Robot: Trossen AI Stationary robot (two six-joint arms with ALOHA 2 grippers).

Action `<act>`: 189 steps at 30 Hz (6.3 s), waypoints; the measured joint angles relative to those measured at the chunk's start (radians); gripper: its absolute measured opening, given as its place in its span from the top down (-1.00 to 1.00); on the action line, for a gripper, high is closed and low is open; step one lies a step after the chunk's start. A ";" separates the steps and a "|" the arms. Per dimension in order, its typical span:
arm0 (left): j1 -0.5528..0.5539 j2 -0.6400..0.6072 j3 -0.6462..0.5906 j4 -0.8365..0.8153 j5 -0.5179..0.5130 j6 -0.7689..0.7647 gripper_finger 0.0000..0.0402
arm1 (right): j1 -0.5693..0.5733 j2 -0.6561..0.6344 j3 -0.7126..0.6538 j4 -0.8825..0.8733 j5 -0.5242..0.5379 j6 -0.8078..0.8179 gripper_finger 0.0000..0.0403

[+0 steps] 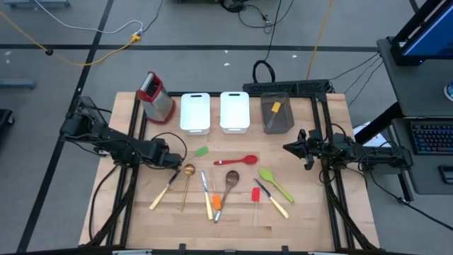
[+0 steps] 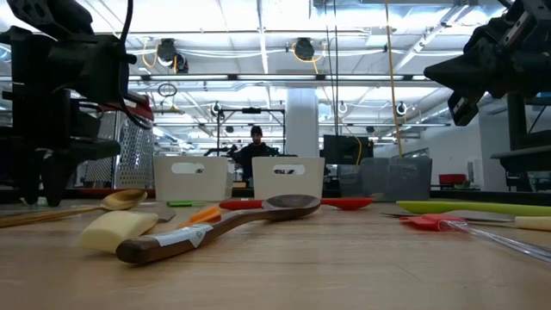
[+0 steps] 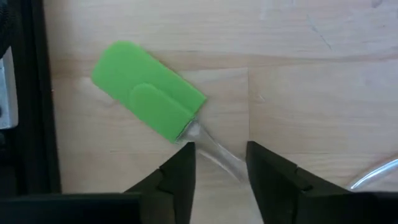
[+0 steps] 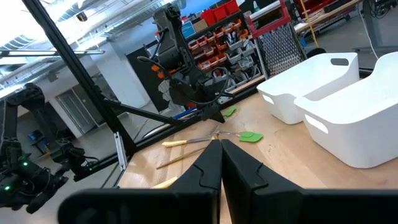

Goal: Pick & Place Kitchen Items
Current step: Put the green silicone spatula into the black bin

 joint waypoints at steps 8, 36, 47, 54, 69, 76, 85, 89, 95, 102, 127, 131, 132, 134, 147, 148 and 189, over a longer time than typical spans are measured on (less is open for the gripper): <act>-0.001 -0.001 -0.022 0.005 -0.047 -0.002 0.57 | 0.000 0.000 0.000 0.000 0.000 0.000 1.00; -0.006 -0.037 -0.040 -0.046 -0.132 0.130 0.99 | 0.000 0.000 0.000 0.001 0.003 0.004 1.00; -0.040 -0.104 -0.041 -0.041 -0.091 0.131 0.97 | 0.000 0.000 0.000 0.000 0.004 0.024 1.00; -0.042 -0.092 -0.037 -0.055 -0.098 0.128 0.97 | 0.000 0.000 0.000 0.000 0.004 0.027 1.00; -0.012 -0.160 0.005 -0.102 -0.126 0.149 0.99 | 0.000 0.000 0.000 0.000 0.004 0.028 1.00; 0.016 -0.134 0.005 -0.101 -0.034 0.230 0.99 | 0.000 0.000 0.000 0.000 0.002 0.033 1.00; 0.018 -0.131 0.005 -0.101 0.046 0.308 1.00 | 0.000 0.000 0.000 0.000 0.001 0.033 1.00; 0.017 -0.131 0.005 -0.100 0.058 0.322 1.00 | 0.000 0.000 0.000 0.000 0.001 0.028 1.00; 0.022 -0.131 0.005 -0.097 0.060 0.314 0.96 | 0.000 0.000 0.000 -0.004 0.002 0.003 1.00; 0.052 -0.131 0.005 -0.024 0.077 0.269 0.91 | 0.000 0.000 0.000 -0.018 0.003 -0.007 1.00; 0.153 -0.131 0.005 0.236 0.009 0.606 -0.15 | 0.000 0.000 0.000 -0.016 0.004 0.000 1.00; 0.179 -0.149 0.025 0.161 0.064 0.605 -0.26 | 0.000 0.000 0.000 -0.016 0.004 0.000 1.00; 0.183 -0.161 0.039 0.116 0.037 0.597 -0.28 | 0.000 0.000 0.000 -0.016 0.004 0.000 1.00; 0.186 -0.193 0.088 -0.013 -0.052 0.567 -0.31 | 0.000 0.000 0.000 -0.016 0.004 0.000 1.00; 0.192 -0.307 0.171 -0.356 -0.256 0.437 -0.34 | 0.000 0.000 0.000 -0.016 0.004 -0.005 1.00; 0.196 -0.303 0.150 -0.354 -0.242 0.416 -0.34 | 0.000 0.000 0.000 -0.015 0.004 -0.005 1.00; 0.429 -0.273 -0.042 -0.036 -0.037 0.505 -0.34 | 0.000 0.000 0.000 -0.015 0.004 0.001 1.00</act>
